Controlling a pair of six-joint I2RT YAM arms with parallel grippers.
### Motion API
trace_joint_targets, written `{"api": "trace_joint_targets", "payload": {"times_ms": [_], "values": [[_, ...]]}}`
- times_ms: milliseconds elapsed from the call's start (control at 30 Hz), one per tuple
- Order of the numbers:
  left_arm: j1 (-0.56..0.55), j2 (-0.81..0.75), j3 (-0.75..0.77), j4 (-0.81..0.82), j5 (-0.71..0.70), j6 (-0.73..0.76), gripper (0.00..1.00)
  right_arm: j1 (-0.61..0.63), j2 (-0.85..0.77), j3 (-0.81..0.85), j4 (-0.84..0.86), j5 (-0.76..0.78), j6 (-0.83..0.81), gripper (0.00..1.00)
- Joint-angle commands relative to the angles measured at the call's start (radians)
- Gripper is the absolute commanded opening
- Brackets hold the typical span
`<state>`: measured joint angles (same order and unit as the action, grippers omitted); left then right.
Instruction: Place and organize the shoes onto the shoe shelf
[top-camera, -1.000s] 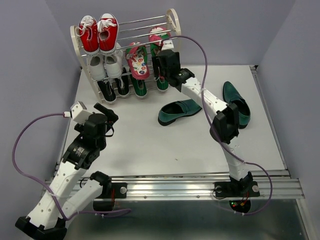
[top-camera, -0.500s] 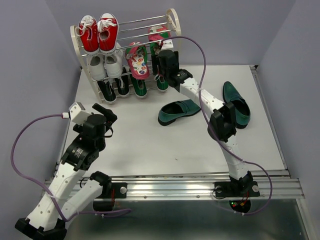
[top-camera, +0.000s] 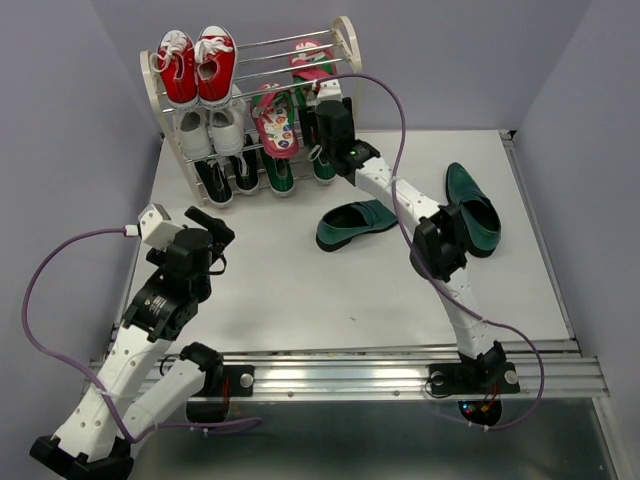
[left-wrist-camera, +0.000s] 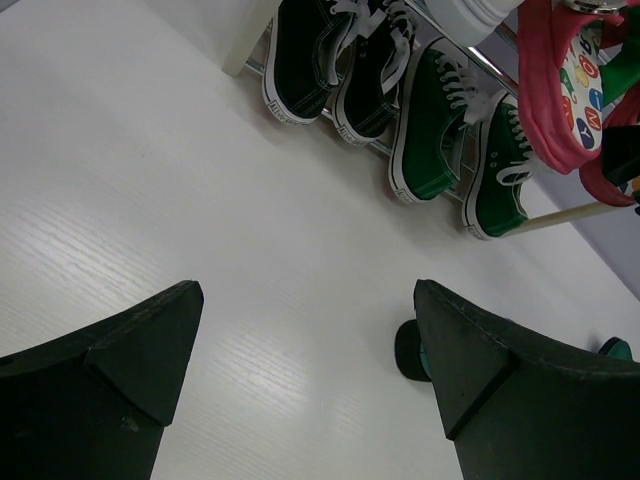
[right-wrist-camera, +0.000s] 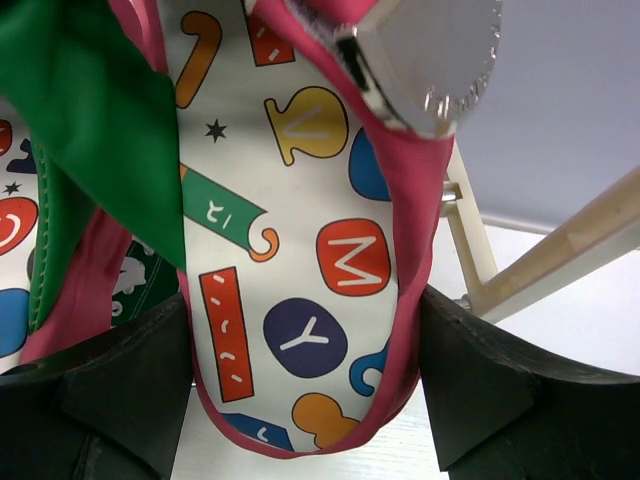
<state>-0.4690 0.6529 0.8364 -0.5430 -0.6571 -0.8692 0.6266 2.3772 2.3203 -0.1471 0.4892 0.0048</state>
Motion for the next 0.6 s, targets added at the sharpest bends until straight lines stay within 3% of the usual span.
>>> {"api": "trace_joint_targets", "payload": {"times_ms": [0,67,133,567], "values": [[0.007,0.002,0.035,-0.005,-0.016,0.004,0.99,-0.005,0.005,0.076,0.208,0.005,-0.025,0.72],[0.007,-0.002,0.035,-0.009,-0.018,0.001,0.99,-0.015,0.001,0.059,0.208,0.017,-0.006,0.91],[0.006,-0.004,0.035,-0.012,-0.018,0.001,0.99,-0.015,-0.007,0.047,0.208,0.015,-0.006,0.97],[0.007,-0.009,0.064,-0.025,0.020,0.001,0.99,-0.015,-0.160,-0.090,0.210,-0.040,0.038,1.00]]}}
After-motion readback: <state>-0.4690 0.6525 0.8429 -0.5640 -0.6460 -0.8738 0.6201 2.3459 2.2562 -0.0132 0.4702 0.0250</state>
